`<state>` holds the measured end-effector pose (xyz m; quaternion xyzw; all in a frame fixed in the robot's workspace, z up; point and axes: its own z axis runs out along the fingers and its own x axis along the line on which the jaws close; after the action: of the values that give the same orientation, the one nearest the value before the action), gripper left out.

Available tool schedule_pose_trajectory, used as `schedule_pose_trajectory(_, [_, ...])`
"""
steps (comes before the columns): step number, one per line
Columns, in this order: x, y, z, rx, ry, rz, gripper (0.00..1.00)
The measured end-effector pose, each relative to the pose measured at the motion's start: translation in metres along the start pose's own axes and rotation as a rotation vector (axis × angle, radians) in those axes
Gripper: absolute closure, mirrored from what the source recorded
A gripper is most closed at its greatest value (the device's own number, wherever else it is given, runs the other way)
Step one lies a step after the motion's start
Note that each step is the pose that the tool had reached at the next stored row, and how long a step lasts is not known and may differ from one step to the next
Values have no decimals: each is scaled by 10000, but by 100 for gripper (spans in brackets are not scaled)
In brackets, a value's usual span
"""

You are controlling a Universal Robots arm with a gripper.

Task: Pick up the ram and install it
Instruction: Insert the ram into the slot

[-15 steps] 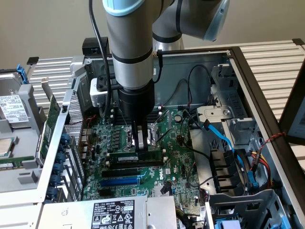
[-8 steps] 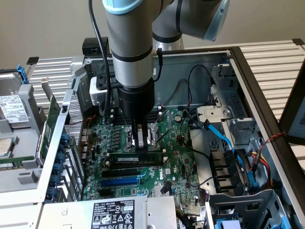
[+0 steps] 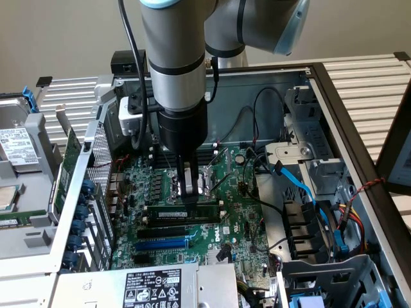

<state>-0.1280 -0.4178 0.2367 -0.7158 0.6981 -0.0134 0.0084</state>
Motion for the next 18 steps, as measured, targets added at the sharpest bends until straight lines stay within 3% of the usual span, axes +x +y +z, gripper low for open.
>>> schedule_pose_trajectory(11, [-2,85,9,-12,-5,-2,78])
schedule_pose_trajectory(13, [-1,88,12,-14,-3,-1,80])
schedule_pose_trajectory(15, [-2,90,15,-14,-6,0,89])
schedule_pose_trajectory(18, [-2,90,17,-13,-8,-1,89])
